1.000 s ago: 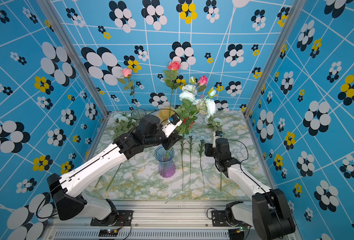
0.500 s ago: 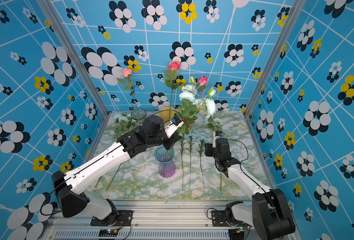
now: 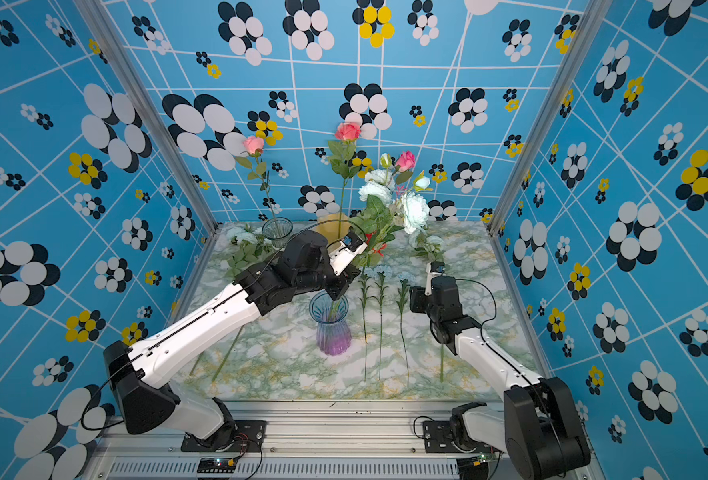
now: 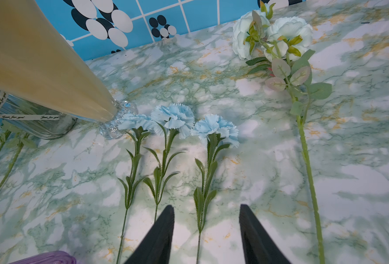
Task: Pick out blue flowers from the vase
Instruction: Pick up the flower from the vase.
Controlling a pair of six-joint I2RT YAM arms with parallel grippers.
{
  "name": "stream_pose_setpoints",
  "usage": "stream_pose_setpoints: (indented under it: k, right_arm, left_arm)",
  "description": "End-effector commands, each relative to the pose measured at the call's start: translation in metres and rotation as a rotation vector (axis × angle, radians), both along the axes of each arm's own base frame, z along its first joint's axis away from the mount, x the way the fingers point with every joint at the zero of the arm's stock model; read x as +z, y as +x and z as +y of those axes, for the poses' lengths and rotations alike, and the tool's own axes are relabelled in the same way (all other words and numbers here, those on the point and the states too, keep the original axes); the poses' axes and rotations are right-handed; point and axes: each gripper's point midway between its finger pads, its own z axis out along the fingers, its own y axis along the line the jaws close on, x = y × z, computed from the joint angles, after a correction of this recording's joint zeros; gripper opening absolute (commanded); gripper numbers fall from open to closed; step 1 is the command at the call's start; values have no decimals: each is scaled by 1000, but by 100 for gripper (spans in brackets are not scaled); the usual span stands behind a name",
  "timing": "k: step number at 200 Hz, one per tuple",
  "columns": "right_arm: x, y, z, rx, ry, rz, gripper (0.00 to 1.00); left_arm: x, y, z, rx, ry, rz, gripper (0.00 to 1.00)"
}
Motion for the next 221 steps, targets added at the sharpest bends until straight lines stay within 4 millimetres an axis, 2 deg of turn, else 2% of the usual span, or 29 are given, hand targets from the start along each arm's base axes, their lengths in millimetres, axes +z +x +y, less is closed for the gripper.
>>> stream_pose_setpoints:
  k: [1,51,78,120,141,221]
  right_arm:
    - [8,3,5,16,12,-24,49]
    - [8,4,5,16,11,-24,48]
    - [8,4,5,14,12,-21,48]
    - [7,4,4,10,12,-20,55]
    - [6,5,4,9,9,-17,56]
    - [5,6,5,9,7,-9,57]
  left_arm:
    - [41,-10,1,-19,-87,-59,0]
    - [80,-20,5,-44,-161,-109,0]
    - [110,-28,4,-85,-210,-142,0]
    - [166,-38,6,-113,-315,-203,0]
    - [187,-43,9,-116,-347,-215,0]
    - [248,-56,25,-107,-399,-263,0]
